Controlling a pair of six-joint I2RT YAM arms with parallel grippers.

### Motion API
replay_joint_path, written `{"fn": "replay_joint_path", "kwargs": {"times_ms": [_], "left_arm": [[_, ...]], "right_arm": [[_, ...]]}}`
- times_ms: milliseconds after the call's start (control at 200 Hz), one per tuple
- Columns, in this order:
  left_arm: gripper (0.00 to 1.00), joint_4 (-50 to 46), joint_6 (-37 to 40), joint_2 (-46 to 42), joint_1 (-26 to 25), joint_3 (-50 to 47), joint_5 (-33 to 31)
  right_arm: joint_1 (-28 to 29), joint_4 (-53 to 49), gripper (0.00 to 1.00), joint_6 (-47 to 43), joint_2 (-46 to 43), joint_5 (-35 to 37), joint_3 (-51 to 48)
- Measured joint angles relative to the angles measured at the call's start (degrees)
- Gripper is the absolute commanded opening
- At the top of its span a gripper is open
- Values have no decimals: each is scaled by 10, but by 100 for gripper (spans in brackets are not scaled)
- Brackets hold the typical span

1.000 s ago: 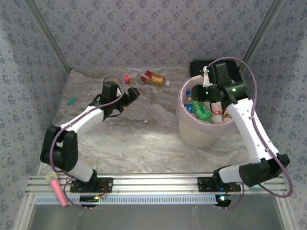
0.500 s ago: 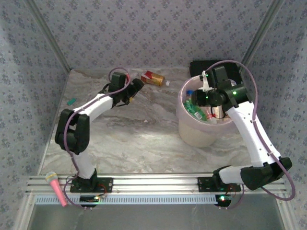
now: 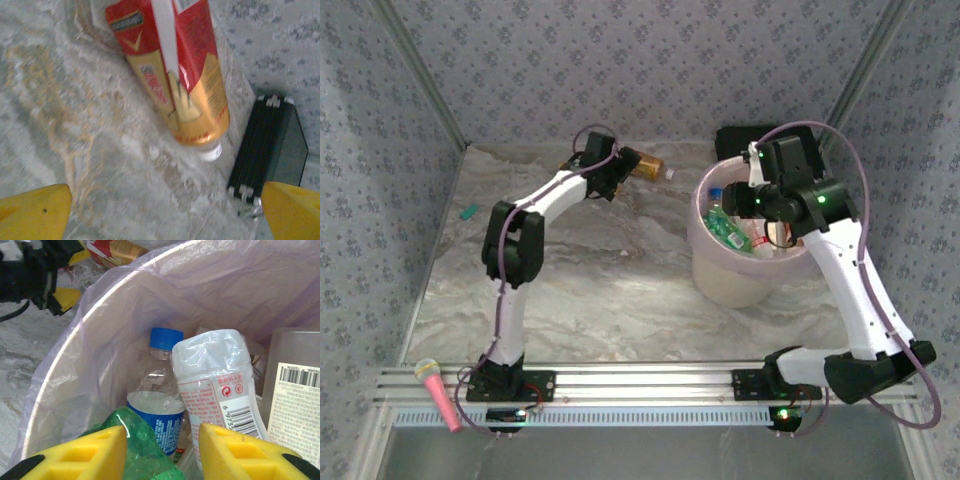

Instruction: Put the plastic bottles in the bin

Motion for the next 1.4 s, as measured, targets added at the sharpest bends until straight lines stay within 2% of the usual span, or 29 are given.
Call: {"fn": "replay_joint_path", "kwargs": {"times_ms": [120,280,355,525,795,1169,1399], "left_arm": [[98,-78,-1,89,-3,152,-26],[99,-201,3,237,-6,422,-56],[99,-236,3,278,-8,493,-67],[96,-250,-11,297,-11,502,-70],[90,-202,-46,330,-9,502,-46],[67,-165,-76,339,-7,502,-16],[67,-167,-61,338,-7,501,-15]], "right_arm": [[0,1,45,0,-13,1,-10],[-2,1,45,-2,-18,3,-26],[-4,1,45,-3,-19,4,-30],[-8,4,45,-7,-28,5,-39],[-12,9,45,-13,-48,8,-54],[-17,9,45,-15,-59,13,-61],[-20,9,45,-17,-62,13,-62]]}}
